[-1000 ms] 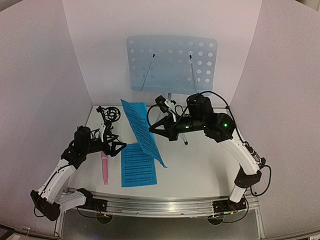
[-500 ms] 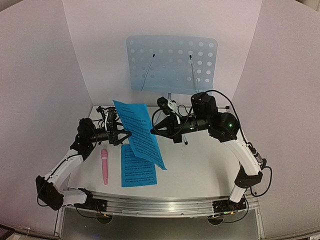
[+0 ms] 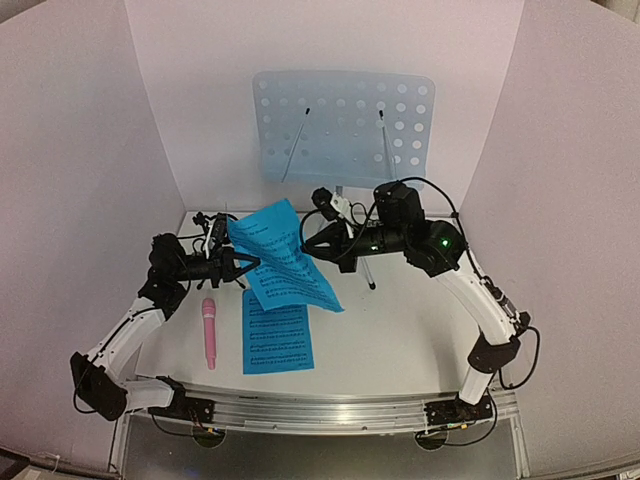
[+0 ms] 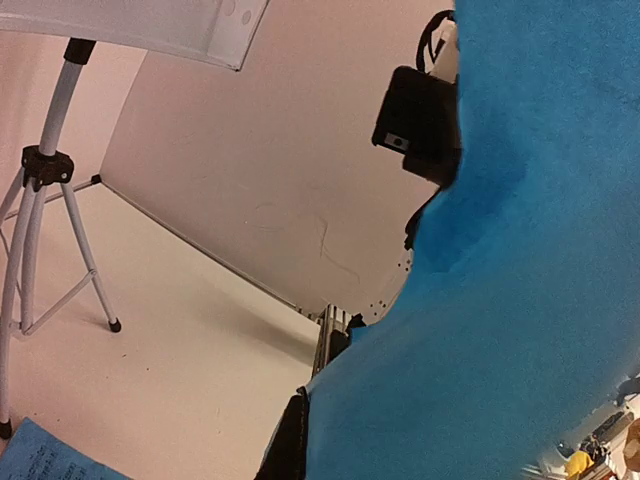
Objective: Set up the instrument practice props
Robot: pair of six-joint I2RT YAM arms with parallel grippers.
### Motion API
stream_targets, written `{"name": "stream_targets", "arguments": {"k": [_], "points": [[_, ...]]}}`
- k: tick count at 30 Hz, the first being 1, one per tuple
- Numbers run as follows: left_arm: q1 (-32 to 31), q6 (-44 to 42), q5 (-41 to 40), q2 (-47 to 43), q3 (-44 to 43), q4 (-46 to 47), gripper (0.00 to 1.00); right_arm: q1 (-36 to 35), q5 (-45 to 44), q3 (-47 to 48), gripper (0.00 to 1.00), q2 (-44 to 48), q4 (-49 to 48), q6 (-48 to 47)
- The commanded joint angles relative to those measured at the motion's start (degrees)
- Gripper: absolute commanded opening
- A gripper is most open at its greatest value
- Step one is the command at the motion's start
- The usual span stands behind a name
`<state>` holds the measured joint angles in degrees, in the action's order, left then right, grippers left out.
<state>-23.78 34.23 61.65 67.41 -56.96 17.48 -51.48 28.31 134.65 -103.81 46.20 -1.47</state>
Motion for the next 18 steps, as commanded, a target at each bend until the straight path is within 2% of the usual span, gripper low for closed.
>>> {"name": "stream_targets", "arguments": {"k": [1, 3, 5, 6, 7, 12, 18], "points": [[0.3, -5.7, 0.5, -2.1, -7.2, -11.0, 0.00, 2.7, -3.0, -4.9, 0.00, 3.2, -5.0, 1.0], [0.3, -10.1, 0.5, -2.0, -10.4, -19.0, 0.00, 3.7, -3.3, -6.7, 0.01, 4.2, -5.6, 1.0], [0.3, -16.0, -0.1, -1.9, -12.8, -25.4, 0.00, 4.2, -3.5, -8.7, 0.36, 5.2, -5.7, 0.7], [0.3, -19.2, -0.5, -1.8, -14.2, -29.2, 0.00, 4.3, -3.0, -9.9, 0.49, 5.9, -5.7, 0.0], [0.3, -22.1, -0.8, -1.6, -15.7, -32.8, 0.00, 4.5, -2.6, -11.1, 0.56, 6.8, -5.8, -0.6], [0.3, -29.4, -4.2, -0.7, -20.3, -43.2, 0.00, 5.7, 2.6, -17.4, 0.65, 11.5, -6.7, -0.5], [0.2, -39.2, -20.7, 3.4, -28.8, -55.9, 0.00, 5.7, 3.5, -25.8, 0.68, 14.4, -10.7, 4.0]]}}
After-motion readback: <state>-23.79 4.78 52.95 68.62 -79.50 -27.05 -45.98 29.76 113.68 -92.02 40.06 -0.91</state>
